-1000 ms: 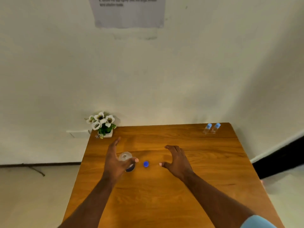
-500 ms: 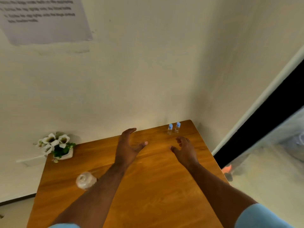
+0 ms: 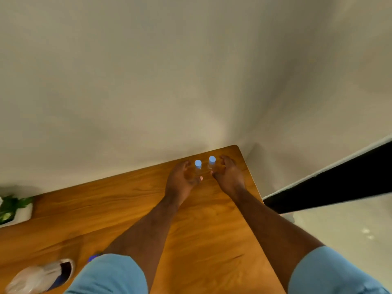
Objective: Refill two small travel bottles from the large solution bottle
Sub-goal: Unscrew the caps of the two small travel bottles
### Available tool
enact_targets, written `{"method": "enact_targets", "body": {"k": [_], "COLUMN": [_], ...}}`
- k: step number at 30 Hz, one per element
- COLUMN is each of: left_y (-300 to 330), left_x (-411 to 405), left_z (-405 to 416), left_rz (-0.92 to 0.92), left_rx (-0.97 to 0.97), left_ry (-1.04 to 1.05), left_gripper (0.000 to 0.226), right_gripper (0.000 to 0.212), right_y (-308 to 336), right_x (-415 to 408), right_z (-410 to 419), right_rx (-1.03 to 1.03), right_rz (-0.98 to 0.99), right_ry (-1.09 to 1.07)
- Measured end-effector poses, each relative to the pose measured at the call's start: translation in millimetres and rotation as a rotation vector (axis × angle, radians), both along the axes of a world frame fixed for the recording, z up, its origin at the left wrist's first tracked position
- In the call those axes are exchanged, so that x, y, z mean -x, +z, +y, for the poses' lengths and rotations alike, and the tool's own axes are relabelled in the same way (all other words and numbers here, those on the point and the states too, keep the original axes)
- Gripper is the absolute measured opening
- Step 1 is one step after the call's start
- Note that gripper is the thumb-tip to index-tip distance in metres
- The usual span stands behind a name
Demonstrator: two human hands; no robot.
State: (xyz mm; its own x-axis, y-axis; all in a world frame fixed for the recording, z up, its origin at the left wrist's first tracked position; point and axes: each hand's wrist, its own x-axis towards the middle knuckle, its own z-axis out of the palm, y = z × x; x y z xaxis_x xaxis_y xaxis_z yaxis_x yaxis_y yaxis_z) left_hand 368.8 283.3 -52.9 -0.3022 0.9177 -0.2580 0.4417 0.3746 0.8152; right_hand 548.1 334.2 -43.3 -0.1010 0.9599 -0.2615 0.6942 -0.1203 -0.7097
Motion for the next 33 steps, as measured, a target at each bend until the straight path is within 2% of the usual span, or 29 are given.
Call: {"method": "enact_targets", "body": {"k": [3, 7, 12, 20, 26, 33], "left_y": [-11, -14, -5, 17, 24, 17], "left_x": [-8, -11, 1, 40, 66, 85], "left_z": [13, 21, -7, -119, -215, -298], "left_rz": [0.026, 0.025, -0.009, -0.007, 0.002, -0.013], "left_rx": [-0.003, -0.01, -0.044, -0.053, -0.026, 0.021], "left_ry": [0.005, 0.044, 0.077, 0.182, 0.224, 0.244], "left_gripper": [0.07, 0.048, 0.046, 0.048, 0.045, 0.043], "right_gripper": [0.063, 0.045, 0.042, 0.044, 0.044, 0.044], "right_y": [-11, -19, -13, 5, 15, 10], "right_x": [5, 12, 16, 52, 73, 94], "right_z": [9, 10, -9, -105, -189, -272], "right_rx": [-0.015, -0.075, -0.093, -0.058, -0.062, 0.005], "right_rz": [0.03, 0.008, 0.045, 0.083, 0.025, -0.025], "right_ry": [0.043, 0.063, 0.06, 0.128, 0.264, 0.325]}}
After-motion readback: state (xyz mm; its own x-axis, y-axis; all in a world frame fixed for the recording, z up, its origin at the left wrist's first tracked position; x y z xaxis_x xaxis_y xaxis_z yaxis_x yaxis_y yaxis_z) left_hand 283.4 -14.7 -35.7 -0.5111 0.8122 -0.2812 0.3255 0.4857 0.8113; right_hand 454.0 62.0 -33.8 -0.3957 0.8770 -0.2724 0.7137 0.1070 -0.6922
